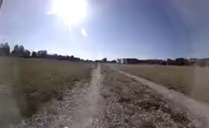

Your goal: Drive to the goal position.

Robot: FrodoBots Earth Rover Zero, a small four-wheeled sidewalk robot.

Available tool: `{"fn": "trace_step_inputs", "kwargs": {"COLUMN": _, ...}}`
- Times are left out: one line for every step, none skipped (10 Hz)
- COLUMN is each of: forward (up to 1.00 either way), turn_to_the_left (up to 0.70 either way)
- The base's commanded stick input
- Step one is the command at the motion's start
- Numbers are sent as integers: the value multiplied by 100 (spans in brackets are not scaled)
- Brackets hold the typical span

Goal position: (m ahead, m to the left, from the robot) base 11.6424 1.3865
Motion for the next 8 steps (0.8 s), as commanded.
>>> {"fn": "trace_step_inputs", "kwargs": {"forward": 50, "turn_to_the_left": 0}}
{"fn": "trace_step_inputs", "kwargs": {"forward": 50, "turn_to_the_left": 0}}
{"fn": "trace_step_inputs", "kwargs": {"forward": 50, "turn_to_the_left": 0}}
{"fn": "trace_step_inputs", "kwargs": {"forward": 50, "turn_to_the_left": 0}}
{"fn": "trace_step_inputs", "kwargs": {"forward": 50, "turn_to_the_left": 0}}
{"fn": "trace_step_inputs", "kwargs": {"forward": 50, "turn_to_the_left": 0}}
{"fn": "trace_step_inputs", "kwargs": {"forward": 50, "turn_to_the_left": 0}}
{"fn": "trace_step_inputs", "kwargs": {"forward": 50, "turn_to_the_left": 0}}
